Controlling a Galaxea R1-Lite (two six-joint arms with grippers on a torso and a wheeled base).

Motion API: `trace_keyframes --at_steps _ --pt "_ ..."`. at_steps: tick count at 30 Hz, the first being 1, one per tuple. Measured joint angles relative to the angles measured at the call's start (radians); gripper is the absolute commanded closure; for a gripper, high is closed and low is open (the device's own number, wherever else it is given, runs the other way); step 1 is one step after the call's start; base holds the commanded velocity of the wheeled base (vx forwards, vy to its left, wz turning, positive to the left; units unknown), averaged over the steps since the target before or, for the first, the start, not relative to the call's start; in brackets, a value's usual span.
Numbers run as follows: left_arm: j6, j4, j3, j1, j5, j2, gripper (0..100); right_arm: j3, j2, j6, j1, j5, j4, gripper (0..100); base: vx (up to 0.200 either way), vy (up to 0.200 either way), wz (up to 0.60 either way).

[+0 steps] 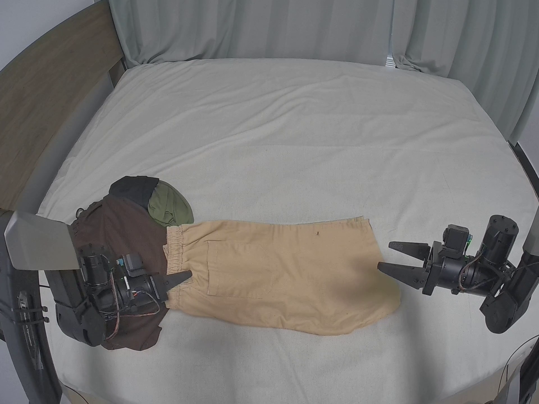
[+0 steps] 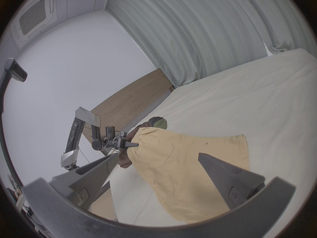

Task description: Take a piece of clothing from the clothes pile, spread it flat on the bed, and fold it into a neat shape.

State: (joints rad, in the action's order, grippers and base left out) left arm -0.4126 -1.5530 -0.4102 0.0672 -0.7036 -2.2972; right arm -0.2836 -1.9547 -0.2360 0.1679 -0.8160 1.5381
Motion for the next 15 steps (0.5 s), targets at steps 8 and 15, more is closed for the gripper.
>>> trace_keyframes --at_steps 8,15 --pt "0.002 0.000 0.051 -0.021 -0.010 0.041 100 0.001 -0.001 0.000 0.001 0.000 0.000 0 0.000 0.000 0.00" --pt "0.003 0.000 0.079 -0.024 -0.013 0.067 100 0.002 -0.001 0.000 0.002 0.001 0.000 0 0.000 0.000 0.00"
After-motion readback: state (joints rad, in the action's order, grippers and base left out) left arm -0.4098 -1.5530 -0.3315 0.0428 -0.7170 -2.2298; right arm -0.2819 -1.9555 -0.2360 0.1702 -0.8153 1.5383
